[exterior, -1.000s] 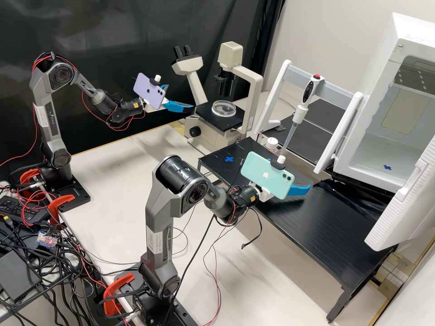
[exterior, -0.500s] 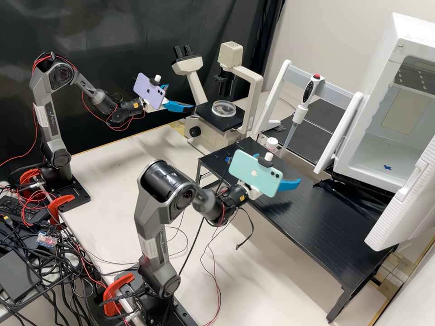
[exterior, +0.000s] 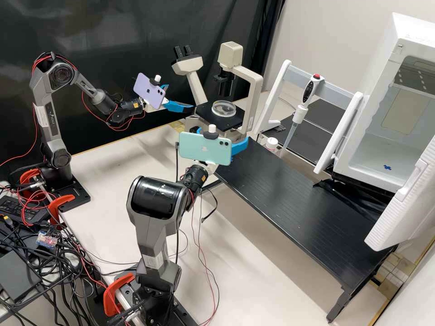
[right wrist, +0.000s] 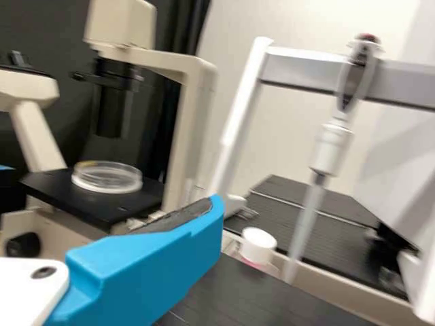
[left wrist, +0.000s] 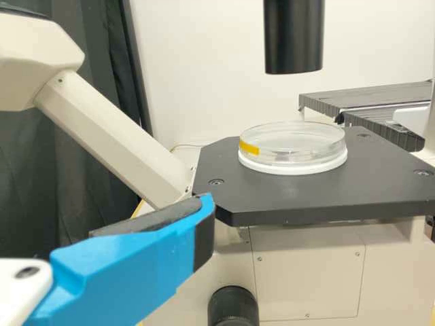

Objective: Move the petri dish to the bench

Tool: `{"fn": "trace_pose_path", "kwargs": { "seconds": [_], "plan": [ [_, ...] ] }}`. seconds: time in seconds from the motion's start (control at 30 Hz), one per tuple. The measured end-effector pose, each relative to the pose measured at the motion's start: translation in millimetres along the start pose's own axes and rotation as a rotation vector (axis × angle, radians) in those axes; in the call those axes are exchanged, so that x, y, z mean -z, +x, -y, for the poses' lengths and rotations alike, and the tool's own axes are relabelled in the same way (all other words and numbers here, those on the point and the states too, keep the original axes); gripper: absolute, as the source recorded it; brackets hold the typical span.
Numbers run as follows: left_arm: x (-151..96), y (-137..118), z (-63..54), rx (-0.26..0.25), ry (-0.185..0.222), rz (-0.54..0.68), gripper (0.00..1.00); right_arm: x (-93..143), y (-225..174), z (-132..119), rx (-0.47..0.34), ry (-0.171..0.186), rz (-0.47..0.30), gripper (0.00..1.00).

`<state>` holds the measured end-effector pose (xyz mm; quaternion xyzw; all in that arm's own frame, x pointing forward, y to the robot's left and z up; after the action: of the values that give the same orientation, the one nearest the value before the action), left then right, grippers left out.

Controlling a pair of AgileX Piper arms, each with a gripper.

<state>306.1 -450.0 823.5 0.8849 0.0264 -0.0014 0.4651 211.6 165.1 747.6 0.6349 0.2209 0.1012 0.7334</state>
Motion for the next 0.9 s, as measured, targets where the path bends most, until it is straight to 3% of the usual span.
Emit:
{"fn": "trace_pose_path", "kwargs": {
  "seconds": [0.13,0.3,0.67,0.9],
  "plan": [
    [0.0,0.0,0.0,0.0,0.0,0.0,1.0,21.8,9.4,10.7,0.023,-0.038,-0.056,1.0],
    [0.0,0.0,0.0,0.0,0.0,0.0,1.0,41.8,23.0,18.8,0.038,-0.051,-0.08,1.0],
    [0.0,0.0,0.0,0.0,0.0,0.0,1.0,71.5,77.3,39.0,0.125,-0.081,-0.07,1.0],
    [0.0,0.0,0.0,0.0,0.0,0.0,1.0,80.6,120.8,58.1,0.199,-0.082,-0.044,1.0]
  ]
}}
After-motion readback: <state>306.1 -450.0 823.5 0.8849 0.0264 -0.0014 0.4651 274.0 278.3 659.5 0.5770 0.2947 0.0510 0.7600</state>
